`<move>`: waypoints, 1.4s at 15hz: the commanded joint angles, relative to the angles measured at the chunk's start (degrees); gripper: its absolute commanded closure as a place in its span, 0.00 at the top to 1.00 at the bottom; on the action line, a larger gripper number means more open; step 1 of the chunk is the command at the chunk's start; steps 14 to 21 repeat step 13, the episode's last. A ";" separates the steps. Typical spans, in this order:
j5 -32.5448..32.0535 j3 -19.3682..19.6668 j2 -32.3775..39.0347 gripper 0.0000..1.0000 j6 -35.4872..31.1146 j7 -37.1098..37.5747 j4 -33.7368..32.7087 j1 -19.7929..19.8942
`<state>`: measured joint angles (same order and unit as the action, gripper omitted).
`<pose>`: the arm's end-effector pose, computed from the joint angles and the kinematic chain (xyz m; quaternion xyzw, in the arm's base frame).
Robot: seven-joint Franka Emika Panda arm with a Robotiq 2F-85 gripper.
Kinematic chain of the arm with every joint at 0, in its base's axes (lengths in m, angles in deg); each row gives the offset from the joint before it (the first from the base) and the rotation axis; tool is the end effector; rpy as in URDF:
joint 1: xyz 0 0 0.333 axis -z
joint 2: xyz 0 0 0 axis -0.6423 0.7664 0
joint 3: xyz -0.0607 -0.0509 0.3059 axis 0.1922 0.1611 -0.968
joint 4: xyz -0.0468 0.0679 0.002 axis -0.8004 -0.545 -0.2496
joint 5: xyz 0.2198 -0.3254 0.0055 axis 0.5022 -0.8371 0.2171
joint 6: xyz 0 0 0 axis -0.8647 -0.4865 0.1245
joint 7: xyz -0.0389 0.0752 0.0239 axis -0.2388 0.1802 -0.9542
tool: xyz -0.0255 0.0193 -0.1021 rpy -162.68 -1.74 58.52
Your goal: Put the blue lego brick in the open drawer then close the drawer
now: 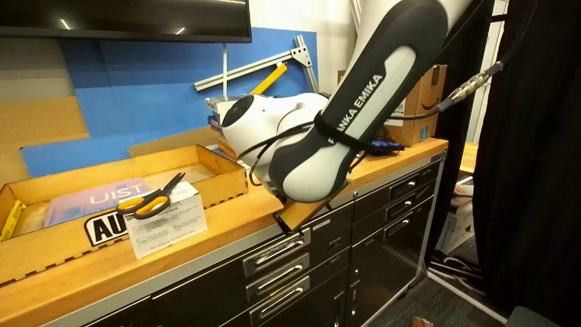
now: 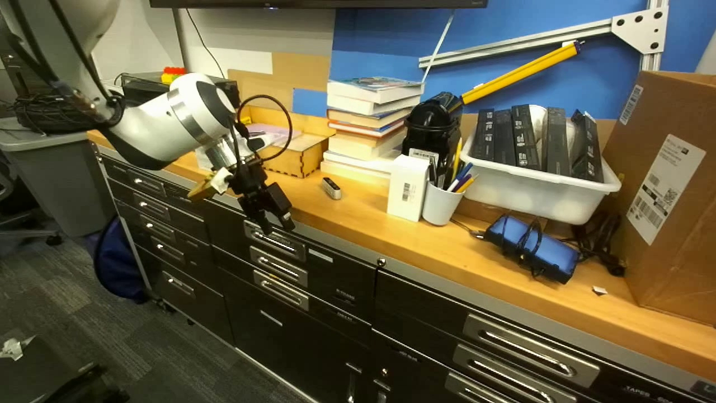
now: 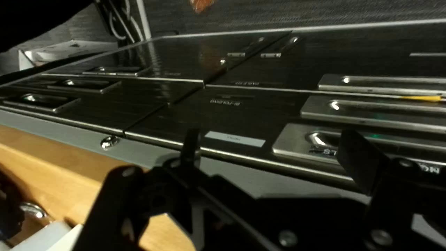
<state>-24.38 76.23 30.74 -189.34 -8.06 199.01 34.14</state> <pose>0.5397 0.1122 0.2586 0.9589 -0.0380 0.0708 0.2721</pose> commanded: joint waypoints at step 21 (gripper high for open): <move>55.41 -9.21 -18.72 1.00 15.40 -48.73 -7.38 15.18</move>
